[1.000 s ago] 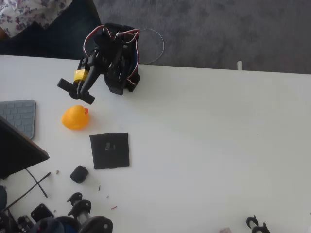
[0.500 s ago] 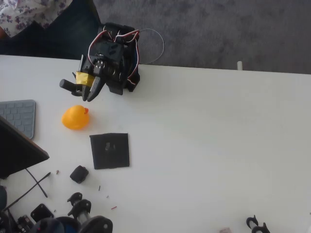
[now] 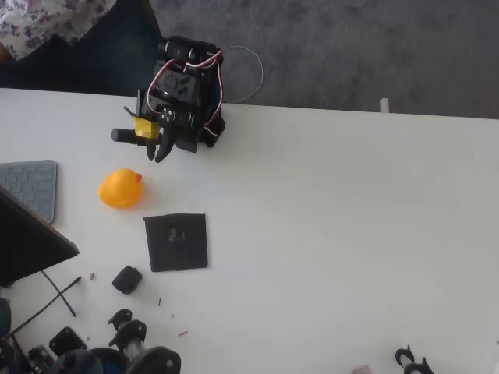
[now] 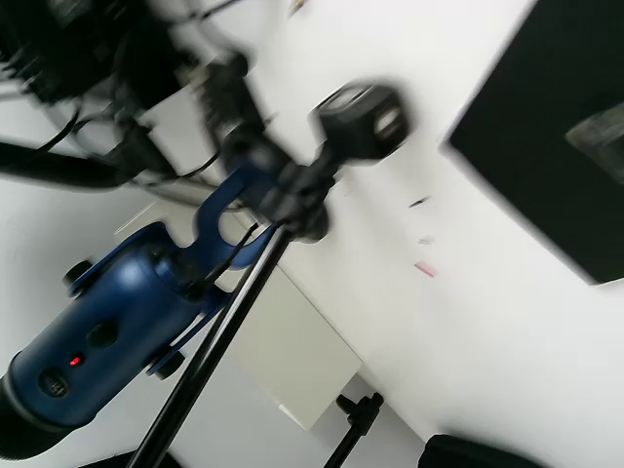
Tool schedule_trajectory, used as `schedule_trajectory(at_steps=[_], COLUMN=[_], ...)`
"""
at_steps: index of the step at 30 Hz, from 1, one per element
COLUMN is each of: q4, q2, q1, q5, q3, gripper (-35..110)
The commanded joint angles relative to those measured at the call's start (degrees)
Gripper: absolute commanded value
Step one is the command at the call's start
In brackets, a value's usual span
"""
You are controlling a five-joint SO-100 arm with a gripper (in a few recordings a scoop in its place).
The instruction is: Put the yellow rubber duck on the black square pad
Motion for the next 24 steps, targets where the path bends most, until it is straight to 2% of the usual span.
schedule_trajectory(at_steps=[1, 12, 24], q4=[2.7, 4.0, 3.9], q2=[-4.0, -19.9, -34.3], q1=[1.8, 2.3, 17.3], q5=[-0.6, 0.1, -0.5], q3=[-2.0, -13.4, -18.6], gripper=[4, 4, 4])
